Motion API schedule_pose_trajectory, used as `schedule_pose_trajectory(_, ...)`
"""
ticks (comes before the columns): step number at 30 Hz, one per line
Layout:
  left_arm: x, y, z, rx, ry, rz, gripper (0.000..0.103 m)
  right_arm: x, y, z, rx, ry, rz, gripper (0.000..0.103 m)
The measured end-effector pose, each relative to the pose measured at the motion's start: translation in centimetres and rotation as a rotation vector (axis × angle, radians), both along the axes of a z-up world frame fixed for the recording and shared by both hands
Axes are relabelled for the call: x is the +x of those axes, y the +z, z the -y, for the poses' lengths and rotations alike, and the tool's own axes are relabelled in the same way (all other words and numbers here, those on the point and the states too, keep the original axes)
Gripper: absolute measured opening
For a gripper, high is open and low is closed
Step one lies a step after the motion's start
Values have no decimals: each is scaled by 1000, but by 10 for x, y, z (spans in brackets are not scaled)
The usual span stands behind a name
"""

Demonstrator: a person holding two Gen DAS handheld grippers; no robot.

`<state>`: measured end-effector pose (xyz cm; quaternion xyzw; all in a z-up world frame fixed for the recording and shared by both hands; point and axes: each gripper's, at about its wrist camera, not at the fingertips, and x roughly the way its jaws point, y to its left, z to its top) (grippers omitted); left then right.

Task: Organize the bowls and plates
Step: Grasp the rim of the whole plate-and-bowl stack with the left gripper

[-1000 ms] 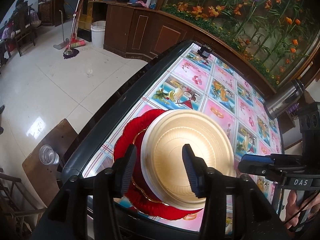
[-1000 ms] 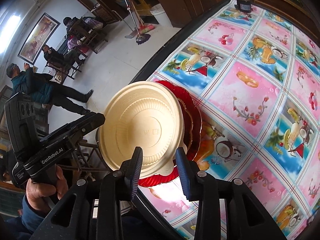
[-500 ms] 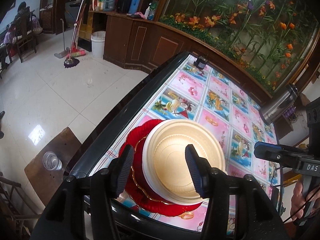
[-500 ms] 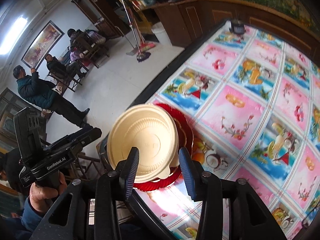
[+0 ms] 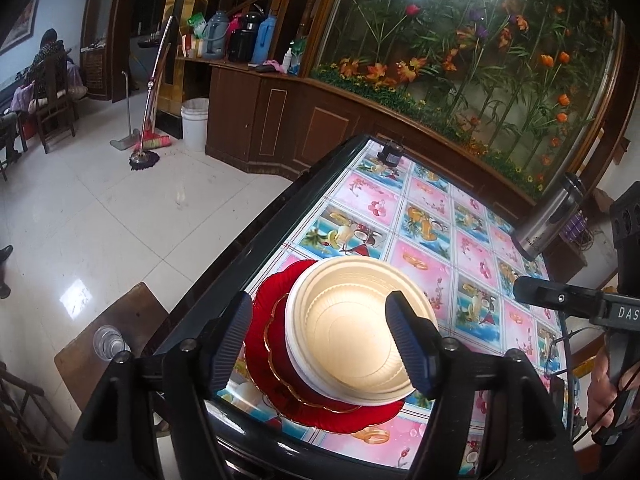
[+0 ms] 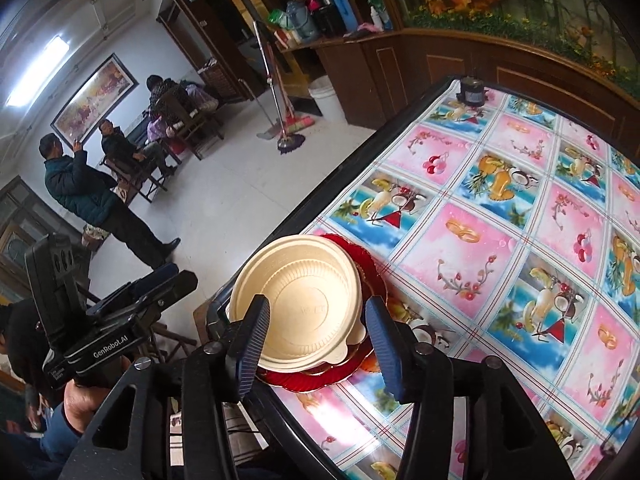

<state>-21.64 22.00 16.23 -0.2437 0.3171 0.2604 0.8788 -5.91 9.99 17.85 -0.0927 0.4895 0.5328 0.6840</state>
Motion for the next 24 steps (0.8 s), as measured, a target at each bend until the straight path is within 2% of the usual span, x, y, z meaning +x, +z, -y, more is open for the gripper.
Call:
schedule_pose_trajectory(8,0,-13,0,-26,-1,-9,71,2,-14,14,-12,-39,-15,59)
schedule_pose_trajectory(17,-3,-10,-12,-38,14,-8,71,9,-15,26,-18,-85,-33,59)
schedule_pose_trajectory(24,-9,-15,-21,-56,35,-29,71,20,-28,41,-46,-128,-53,59)
